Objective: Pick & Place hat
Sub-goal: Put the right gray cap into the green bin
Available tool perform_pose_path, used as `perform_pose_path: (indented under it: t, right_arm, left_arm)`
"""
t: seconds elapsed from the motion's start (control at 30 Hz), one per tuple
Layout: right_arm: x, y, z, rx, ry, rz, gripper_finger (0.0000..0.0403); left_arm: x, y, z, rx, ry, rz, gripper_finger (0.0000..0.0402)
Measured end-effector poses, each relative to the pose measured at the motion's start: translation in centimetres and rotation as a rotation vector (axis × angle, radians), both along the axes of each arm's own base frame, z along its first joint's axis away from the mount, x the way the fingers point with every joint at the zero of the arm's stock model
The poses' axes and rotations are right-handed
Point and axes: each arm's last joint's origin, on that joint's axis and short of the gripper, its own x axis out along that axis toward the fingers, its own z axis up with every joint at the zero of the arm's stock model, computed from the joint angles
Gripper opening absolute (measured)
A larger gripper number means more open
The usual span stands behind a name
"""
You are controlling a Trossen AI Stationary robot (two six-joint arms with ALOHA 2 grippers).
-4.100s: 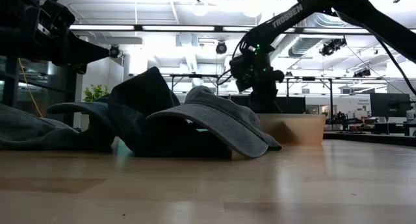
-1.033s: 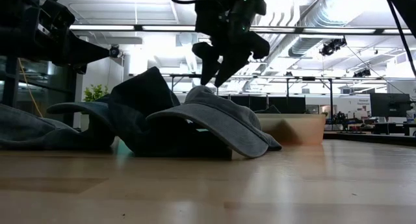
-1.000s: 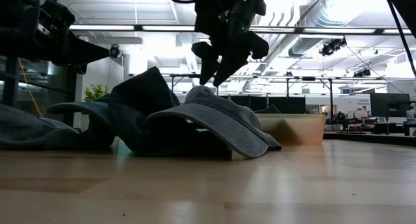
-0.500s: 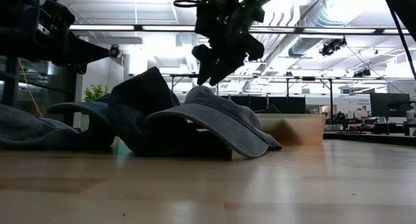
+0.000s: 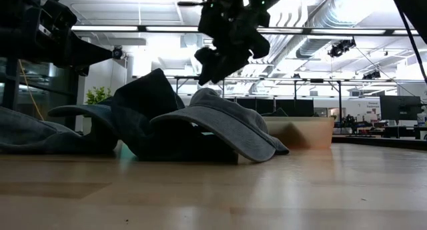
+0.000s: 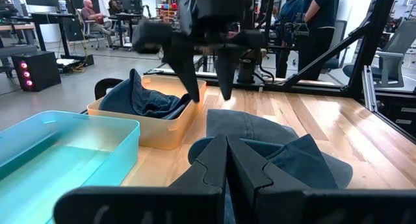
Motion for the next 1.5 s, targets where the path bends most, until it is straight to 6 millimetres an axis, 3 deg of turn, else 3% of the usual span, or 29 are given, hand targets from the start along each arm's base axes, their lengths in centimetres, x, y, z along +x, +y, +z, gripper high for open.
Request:
perform_pose_path:
  t: [0.13, 0.4, 1.07, 1.5]
  right_arm:
    - [0.4, -0.5, -1.8, 0.01, 0.043, -0.002, 0.0222]
    - [0.1, -1.7, -2.1, 0.098, 0.038, -0.014, 0.0222]
    - [0.3, -0.9, -2.0, 0.168, 0.02, 0.034, 0.0222]
    - [0.3, 0.1, -3.8, 0.215, 0.138, 0.033, 0.0219]
  left_arm:
    - [0.0, 0.0, 0.0, 0.0, 0.0, 0.0, 0.0001]
    - [0.0, 0.0, 0.0, 0.0, 0.0, 0.0, 0.0001]
    - [0.0, 0.0, 0.0, 0.0, -0.001, 0.0, 0.0001]
    - [0.0, 0.0, 0.0, 0.0, 0.0, 0.0, 0.0001]
